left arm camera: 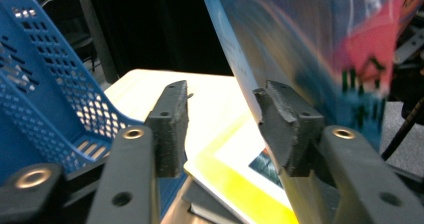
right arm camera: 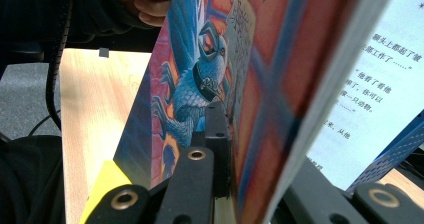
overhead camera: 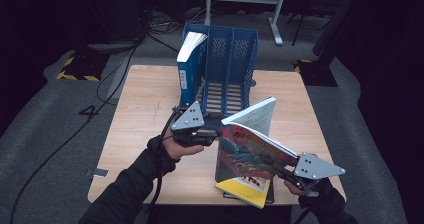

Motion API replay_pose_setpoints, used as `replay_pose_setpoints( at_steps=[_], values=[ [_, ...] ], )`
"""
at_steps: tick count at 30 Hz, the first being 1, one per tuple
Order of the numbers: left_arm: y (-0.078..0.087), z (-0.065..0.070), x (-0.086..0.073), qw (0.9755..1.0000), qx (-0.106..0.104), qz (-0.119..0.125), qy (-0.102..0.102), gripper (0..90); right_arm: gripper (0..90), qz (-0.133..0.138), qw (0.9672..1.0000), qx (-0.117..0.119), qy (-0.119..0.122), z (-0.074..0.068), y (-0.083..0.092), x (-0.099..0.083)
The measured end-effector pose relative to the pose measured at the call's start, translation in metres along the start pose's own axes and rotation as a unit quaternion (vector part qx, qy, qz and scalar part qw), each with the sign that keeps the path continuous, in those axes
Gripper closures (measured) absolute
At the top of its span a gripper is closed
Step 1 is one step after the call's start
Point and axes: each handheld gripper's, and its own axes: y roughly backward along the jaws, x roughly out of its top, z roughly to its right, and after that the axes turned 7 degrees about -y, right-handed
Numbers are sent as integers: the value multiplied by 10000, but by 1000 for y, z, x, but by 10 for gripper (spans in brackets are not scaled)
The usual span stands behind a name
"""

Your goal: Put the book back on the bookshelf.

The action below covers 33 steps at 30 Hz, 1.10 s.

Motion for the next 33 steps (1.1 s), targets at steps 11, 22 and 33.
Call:
replay_pose_setpoints(
  at_steps=[11, 22, 33],
  values=[
    [15, 19, -31, 9973, -248, -679, 123, 246, 852, 23, 10000, 12, 21, -2, 2, -1],
    [-12, 50, -39, 9942, -941, -466, 246, 277, 852, 44, 10000, 32, 41, -3, 2, -1],
    [-37, 42, -20, 9958, -855, 172, 293, 425, 848, 97, 9998, 146, 40, -2, 4, -2]
  ],
)
